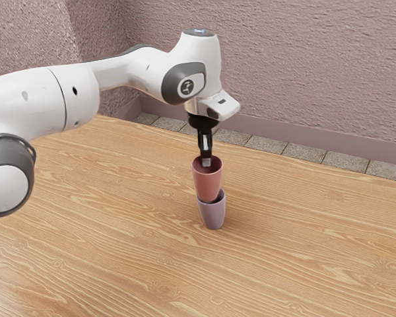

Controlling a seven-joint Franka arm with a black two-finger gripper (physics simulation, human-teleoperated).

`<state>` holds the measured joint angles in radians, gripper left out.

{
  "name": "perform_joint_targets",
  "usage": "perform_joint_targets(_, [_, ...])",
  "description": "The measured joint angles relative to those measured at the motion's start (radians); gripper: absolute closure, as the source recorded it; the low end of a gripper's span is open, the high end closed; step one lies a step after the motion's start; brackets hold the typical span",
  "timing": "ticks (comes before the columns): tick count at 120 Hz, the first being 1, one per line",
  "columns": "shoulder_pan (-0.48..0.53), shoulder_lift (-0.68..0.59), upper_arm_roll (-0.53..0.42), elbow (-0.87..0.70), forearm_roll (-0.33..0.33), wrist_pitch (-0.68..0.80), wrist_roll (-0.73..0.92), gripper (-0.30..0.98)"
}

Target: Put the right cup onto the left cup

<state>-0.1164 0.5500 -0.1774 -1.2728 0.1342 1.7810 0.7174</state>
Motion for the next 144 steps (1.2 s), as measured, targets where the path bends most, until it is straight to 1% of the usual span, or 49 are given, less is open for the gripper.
perform_joint_targets(31, [0.003, 0.013, -0.004, 0.012, 0.028, -0.005, 0.000, 0.79])
perform_joint_targets(55, [0.002, 0.021, -0.004, 0.014, 0.035, -0.007, 0.000, 0.78])
perform_joint_targets(82, [-0.003, 0.051, -0.011, 0.057, 0.064, -0.016, 0.001, 0.78])
perform_joint_targets(114, [-0.008, 0.074, -0.013, 0.071, 0.071, -0.024, 0.001, 0.79])
perform_joint_targets(144, [-0.006, 0.130, -0.014, 0.100, 0.072, -0.022, 0.001, 0.79])
